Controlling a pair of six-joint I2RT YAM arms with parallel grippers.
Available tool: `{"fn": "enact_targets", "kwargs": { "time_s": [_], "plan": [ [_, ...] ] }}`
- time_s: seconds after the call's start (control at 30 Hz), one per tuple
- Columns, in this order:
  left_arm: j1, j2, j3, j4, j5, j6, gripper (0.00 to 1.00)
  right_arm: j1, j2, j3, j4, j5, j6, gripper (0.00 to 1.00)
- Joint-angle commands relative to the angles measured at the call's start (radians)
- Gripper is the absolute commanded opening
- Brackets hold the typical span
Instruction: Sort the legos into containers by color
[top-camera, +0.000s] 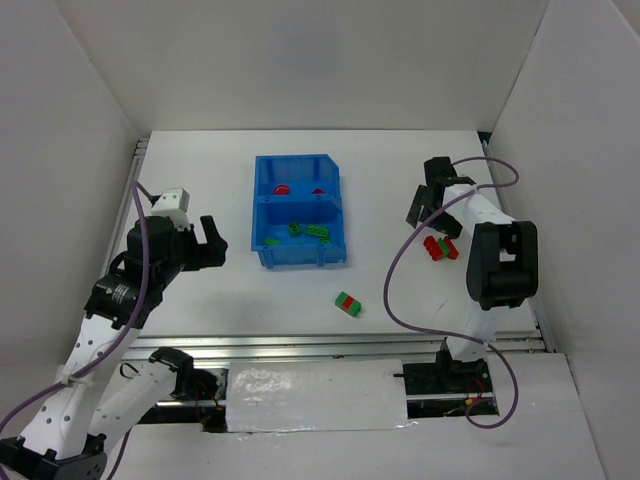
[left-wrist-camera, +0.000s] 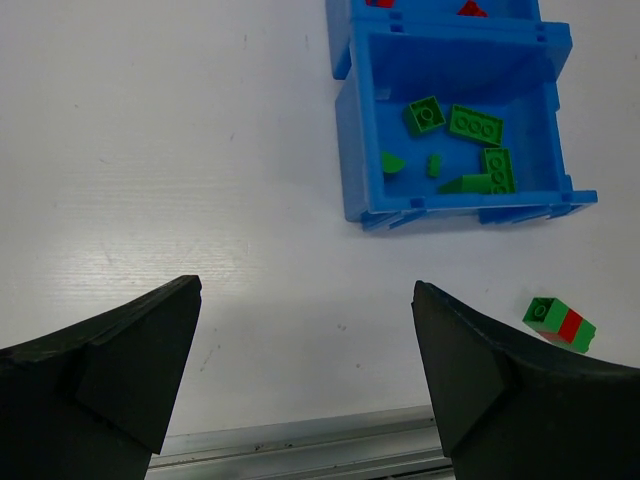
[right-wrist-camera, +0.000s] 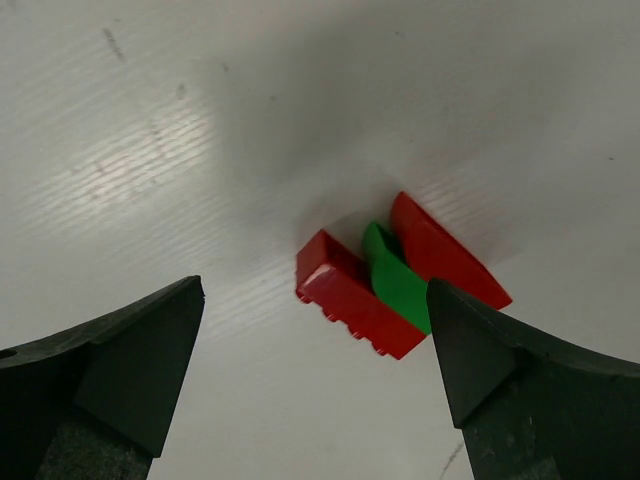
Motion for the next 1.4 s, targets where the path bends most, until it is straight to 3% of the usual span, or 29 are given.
{"fn": "enact_targets", "kwargs": {
  "time_s": [0.0,0.23,0.63,0.93,1.37],
  "plan": [
    [-0.023,0.004,0.009,0.037,-0.003,0.026,1.00,-0.019,-0.013,0.019,-0.013,0.117,-0.044,1.00],
    [-0.034,0.035,0.006,0.040,-0.010,0.026,1.00,-0.025,-0.071,-0.084,0.150,-0.046,-0.202,1.00],
    [-0.048,0.078,0.006,0.030,-0.036,0.020,0.99,-0.105,-0.059,-0.132,0.238,0.008,-0.243,1.00],
    [-0.049,0.082,0.006,0.027,-0.044,0.019,1.00,-0.110,0.043,-0.075,0.166,-0.221,-0.280,0.99],
    [-0.049,0.067,0.009,0.024,-0.067,0.016,1.00,-0.096,0.053,-0.067,0.060,-0.101,-0.158,0.75]
  ]
}}
